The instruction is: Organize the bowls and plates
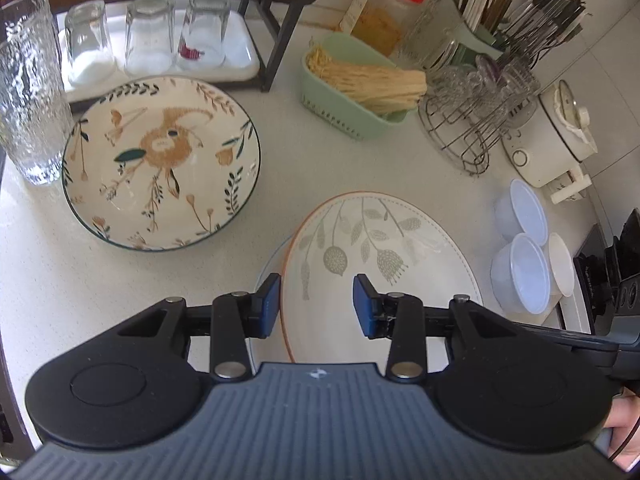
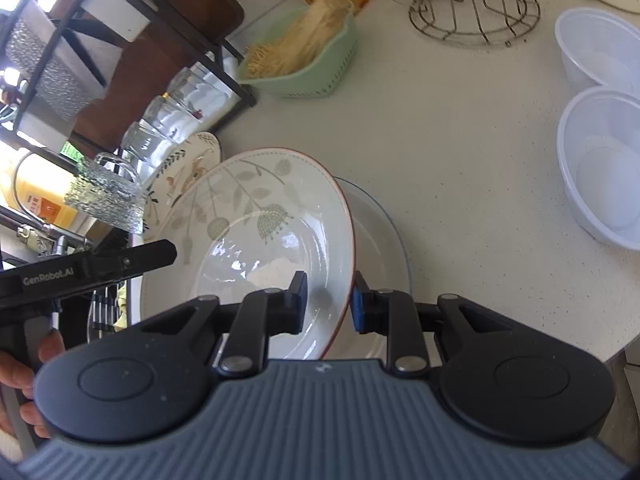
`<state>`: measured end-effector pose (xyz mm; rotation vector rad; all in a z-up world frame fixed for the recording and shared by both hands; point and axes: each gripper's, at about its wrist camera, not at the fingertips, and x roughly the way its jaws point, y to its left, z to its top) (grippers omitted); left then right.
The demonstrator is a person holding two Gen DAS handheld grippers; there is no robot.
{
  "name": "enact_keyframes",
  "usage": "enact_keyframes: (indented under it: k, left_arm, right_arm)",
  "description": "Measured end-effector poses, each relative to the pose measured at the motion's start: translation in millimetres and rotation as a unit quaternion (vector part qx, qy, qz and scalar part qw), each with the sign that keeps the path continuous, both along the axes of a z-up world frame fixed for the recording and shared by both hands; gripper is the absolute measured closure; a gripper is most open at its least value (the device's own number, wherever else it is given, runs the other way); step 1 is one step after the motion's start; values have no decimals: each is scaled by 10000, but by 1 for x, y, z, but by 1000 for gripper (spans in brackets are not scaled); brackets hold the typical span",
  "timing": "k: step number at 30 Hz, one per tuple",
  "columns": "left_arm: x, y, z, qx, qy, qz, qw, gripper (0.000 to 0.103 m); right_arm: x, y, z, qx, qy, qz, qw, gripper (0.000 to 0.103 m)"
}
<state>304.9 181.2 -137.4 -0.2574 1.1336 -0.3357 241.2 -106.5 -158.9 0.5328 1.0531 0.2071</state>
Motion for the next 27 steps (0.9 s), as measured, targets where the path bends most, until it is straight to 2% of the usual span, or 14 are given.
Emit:
enact_keyframes:
  k: [9,27]
  left_arm:
    - [9,-22,-8,500,86,-184,9985,60]
    - [7,-25,-16,841,228,-108,9961,60]
  right_arm:
    - [11,-4,-18,-171,324,208,9991,77]
    - [23,8,-17,-475,366,592,9964,77]
